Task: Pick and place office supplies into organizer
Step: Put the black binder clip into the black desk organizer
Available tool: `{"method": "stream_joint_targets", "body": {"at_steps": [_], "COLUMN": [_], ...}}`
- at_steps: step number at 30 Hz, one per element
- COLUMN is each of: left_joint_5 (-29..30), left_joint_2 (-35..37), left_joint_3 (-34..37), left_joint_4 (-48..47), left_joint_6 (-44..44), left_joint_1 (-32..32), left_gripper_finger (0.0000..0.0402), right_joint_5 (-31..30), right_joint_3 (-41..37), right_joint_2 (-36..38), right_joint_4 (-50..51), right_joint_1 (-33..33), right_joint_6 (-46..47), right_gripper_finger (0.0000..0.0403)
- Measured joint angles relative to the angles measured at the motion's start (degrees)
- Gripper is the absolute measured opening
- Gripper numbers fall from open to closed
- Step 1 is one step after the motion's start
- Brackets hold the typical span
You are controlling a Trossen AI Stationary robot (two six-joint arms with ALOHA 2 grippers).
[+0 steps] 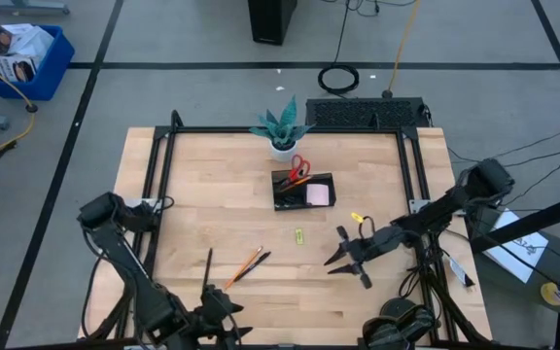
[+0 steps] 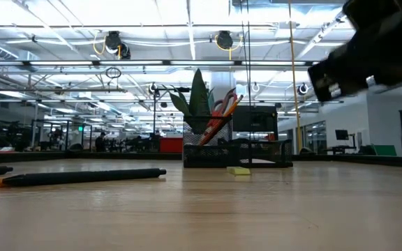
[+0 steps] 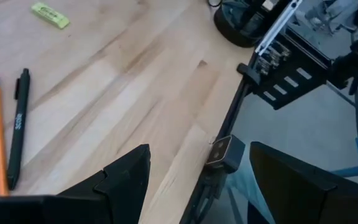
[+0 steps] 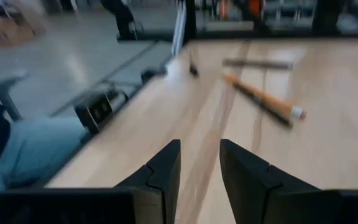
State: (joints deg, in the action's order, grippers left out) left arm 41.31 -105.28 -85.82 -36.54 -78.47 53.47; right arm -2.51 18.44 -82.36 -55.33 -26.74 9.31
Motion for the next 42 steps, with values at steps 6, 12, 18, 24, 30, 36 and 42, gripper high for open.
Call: {"method": "stream_joint_targets", "body": {"at_steps": [6,12,18,24,30,36,42], "left_joint_5": [-3.1,-8.9,-17.4,-22.8,-23.9,-25.2,-26.9], "left_joint_2": [-0.7,-0.6,-0.6,-0.6,-0.6,-0.6,-0.6], "left_joint_3": [0.9,0.9,1.0,1.0,0.9,0.9,0.9], "left_joint_4": [-1.6,-6.1,-11.4,-18.9,-20.7,-21.4,-22.0], "left_joint_6": [-3.5,-8.2,-16.0,-16.0,-14.6,-15.6,-18.6], "left_joint_1": [0.2,-0.4,-1.7,-3.3,-6.1,-6.3,-3.6], "left_gripper_finger": [0.0278,0.0278,0.0278,0.0278,0.0278,0.0278,0.0278], "right_joint_5": [2.6,2.7,2.6,2.6,2.6,2.6,2.6], "right_joint_3": [-5.5,-13.9,-17.0,-17.1,-17.2,-17.2,-17.3], "right_joint_2": [19.0,34.2,40.0,39.9,39.9,40.0,40.0], "right_joint_4": [6.0,5.0,9.0,8.9,9.1,8.9,8.9], "right_joint_1": [-0.1,-0.1,-0.1,-0.1,-0.1,-0.1,-0.1], "right_joint_6": [-2.0,-0.7,0.2,0.1,0.1,0.1,0.1], "right_gripper_finger": [0.0102,0.0102,0.0102,0.0102,0.0102,0.0102,0.0102]}}
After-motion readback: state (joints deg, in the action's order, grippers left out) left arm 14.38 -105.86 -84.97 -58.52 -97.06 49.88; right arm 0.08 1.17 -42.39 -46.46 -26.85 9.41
